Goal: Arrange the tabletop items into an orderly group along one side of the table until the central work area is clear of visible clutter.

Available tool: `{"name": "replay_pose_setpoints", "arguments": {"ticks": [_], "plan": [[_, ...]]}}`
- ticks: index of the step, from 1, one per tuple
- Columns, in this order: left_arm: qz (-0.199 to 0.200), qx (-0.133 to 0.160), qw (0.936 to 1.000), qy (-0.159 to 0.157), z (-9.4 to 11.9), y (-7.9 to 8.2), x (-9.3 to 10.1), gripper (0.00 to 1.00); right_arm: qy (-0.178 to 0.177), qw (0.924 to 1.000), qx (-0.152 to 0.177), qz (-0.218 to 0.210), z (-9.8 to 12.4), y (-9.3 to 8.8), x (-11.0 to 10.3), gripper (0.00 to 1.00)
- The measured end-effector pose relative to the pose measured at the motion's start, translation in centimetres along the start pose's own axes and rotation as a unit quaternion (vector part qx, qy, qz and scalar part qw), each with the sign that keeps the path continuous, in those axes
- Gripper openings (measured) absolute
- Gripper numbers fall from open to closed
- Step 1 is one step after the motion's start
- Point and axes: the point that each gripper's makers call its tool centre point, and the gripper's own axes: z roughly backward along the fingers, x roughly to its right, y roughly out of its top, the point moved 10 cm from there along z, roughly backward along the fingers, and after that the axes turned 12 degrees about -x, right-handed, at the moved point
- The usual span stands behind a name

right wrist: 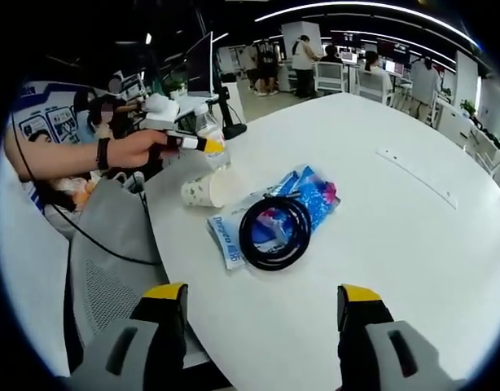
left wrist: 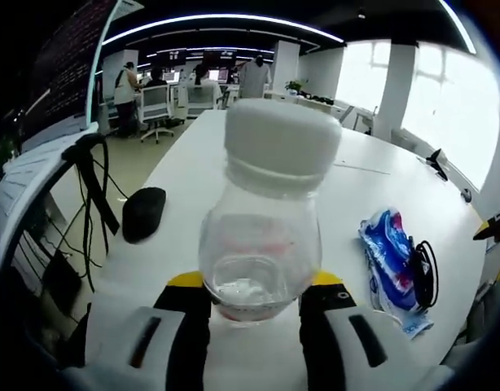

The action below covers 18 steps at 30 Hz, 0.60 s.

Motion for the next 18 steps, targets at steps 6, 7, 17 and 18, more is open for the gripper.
{"name": "replay_pose_setpoints", "arguments": {"ticks": [6, 7, 17, 18], "plan": [[0.007, 0.005, 1.0, -0.005, -1.1, 1.0, 0.0, 0.42, -0.007, 0.9999, 0.003, -0.007, 0.5, -0.2, 0.4, 0.77], [0.008, 0.005, 0.9999, -0.006, -1.2, 1.1, 0.0, 0.42, -0.007, 0.9999, 0.003, -0.009, 0.5, -0.2, 0.4, 0.77], [0.0, 0.009, 0.9998, -0.02, -2.1, 2.0, -0.2, 0.43, -0.014, 0.9998, 0.001, -0.017, 0.9, -0.7, 0.7, 0.77], [-0.001, 0.008, 0.9997, -0.021, -2.1, 2.1, -0.1, 0.43, -0.014, 0.9998, 0.001, -0.017, 0.9, -0.7, 0.7, 0.77]]}}
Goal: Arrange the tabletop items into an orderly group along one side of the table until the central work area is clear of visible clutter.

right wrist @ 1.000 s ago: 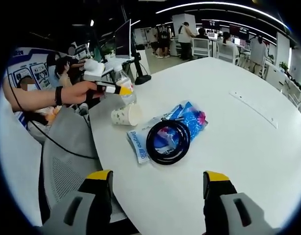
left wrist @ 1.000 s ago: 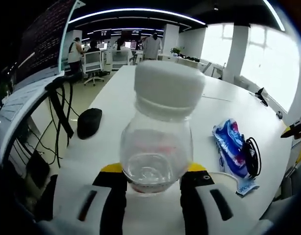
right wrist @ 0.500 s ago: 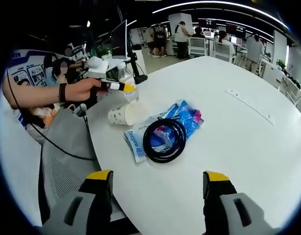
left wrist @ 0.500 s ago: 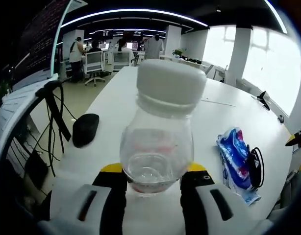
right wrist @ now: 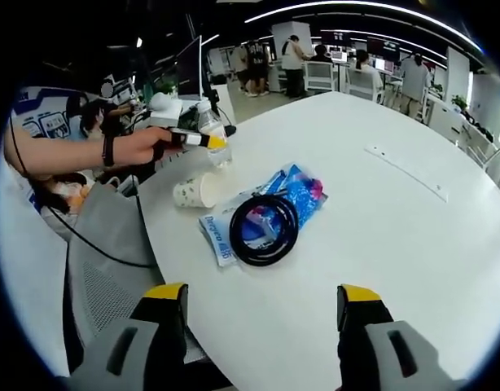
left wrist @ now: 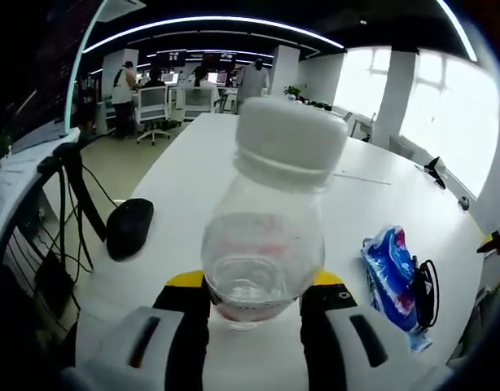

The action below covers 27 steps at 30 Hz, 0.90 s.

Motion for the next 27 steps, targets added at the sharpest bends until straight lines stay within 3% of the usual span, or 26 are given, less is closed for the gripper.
{"name": "replay_pose_setpoints", "arguments": {"ticks": [16, 27], "plan": [[0.005, 0.003, 0.9998, -0.019, -0.58, 0.62, 0.18, 0.44, -0.005, 1.0, 0.0, -0.006, 0.28, -0.27, 0.15, 0.77], [-0.005, 0.026, 0.999, -0.036, 0.17, 0.8, -0.18, 0.5, -0.004, 1.0, 0.0, -0.008, 0.26, -0.38, 0.03, 0.77]]}}
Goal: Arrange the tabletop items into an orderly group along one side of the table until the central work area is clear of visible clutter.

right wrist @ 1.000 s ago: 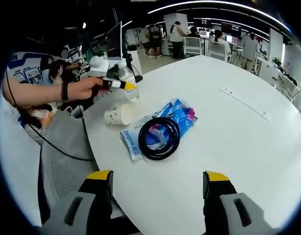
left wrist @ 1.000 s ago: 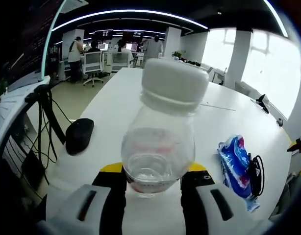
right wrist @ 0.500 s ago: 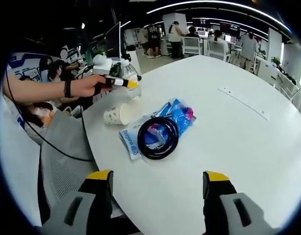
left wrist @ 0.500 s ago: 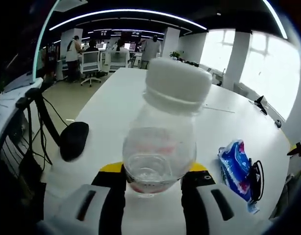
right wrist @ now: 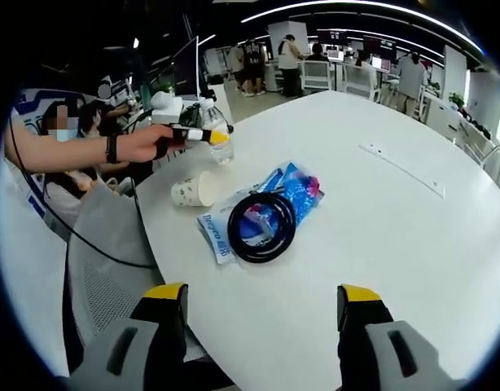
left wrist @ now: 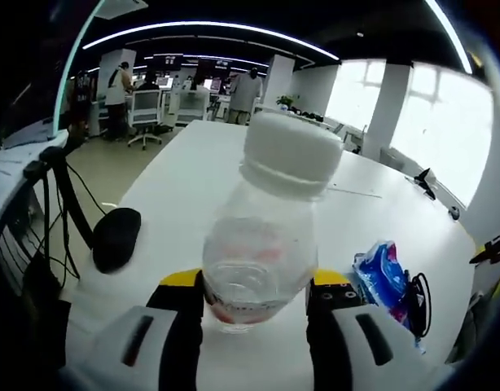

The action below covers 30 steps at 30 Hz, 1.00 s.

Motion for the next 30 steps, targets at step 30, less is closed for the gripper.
{"name": "replay_pose_setpoints", "arguments": {"ticks": [30], "plan": [[-0.173, -0.1, 0.9727, -0.119, 6.9, -8.2, 5.5, 0.62, 0.011, 0.9998, 0.007, 0.014, -0.8, 0.0, -1.0, 0.77]]}}
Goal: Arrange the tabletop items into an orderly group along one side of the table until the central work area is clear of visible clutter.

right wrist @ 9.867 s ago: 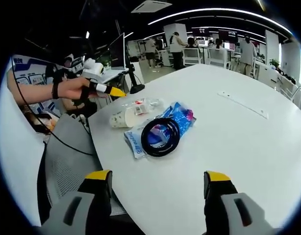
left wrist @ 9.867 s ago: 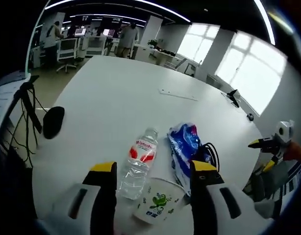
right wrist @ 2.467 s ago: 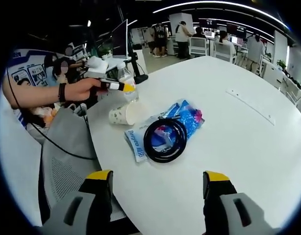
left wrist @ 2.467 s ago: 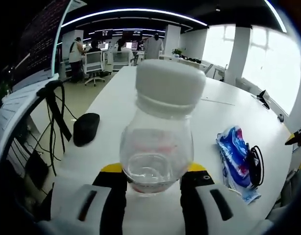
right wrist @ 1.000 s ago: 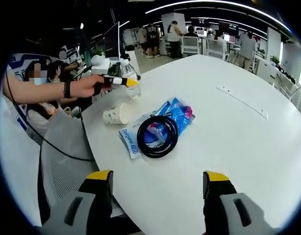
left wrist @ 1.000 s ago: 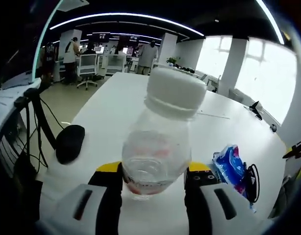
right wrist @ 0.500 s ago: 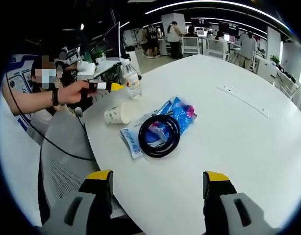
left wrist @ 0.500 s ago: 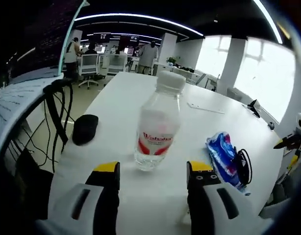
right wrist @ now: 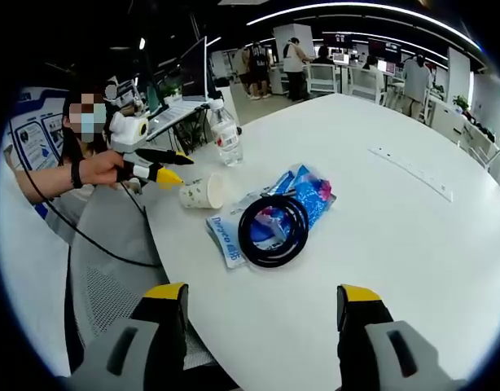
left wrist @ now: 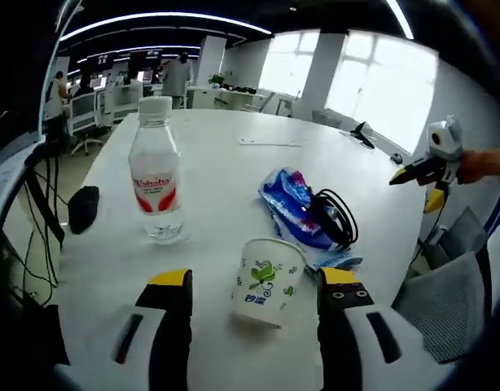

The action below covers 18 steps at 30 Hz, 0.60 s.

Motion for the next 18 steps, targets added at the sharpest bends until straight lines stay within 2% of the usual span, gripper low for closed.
{"name": "replay_pose_setpoints", "arguments": {"ticks": [2, 3, 6, 7, 13, 15, 18], "plan": [[-0.023, -0.026, 0.9994, 0.005, -0.5, 0.3, 0.5, 0.61, 0.0, 1.0, 0.001, 0.0, 0.1, -0.1, -0.1, 0.77], [-0.023, -0.033, 0.9992, 0.004, -0.9, 0.2, 0.0, 0.6, 0.0, 1.0, 0.002, -0.001, 0.1, -0.1, -0.2, 0.77], [-0.042, -0.055, 0.9976, 0.003, -1.5, 0.9, 0.2, 0.59, -0.003, 1.0, 0.005, -0.005, 0.4, -0.5, -0.2, 0.77], [-0.051, -0.064, 0.9966, 0.002, -1.9, 0.6, 0.0, 0.59, -0.004, 1.0, 0.007, -0.005, 0.5, -0.6, -0.2, 0.77], [-0.064, -0.092, 0.9936, 0.01, -3.5, 0.1, 0.0, 0.55, -0.01, 0.9998, 0.012, -0.013, 1.2, -1.1, -0.5, 0.77], [-0.065, -0.091, 0.9937, 0.007, -3.7, 0.2, 0.1, 0.55, -0.011, 0.9997, 0.013, -0.016, 1.3, -1.3, -0.6, 0.77], [-0.061, -0.096, 0.9935, 0.007, -4.3, -0.1, -0.1, 0.47, -0.01, 0.9997, 0.012, -0.017, 1.2, -1.4, -0.7, 0.76]]}}
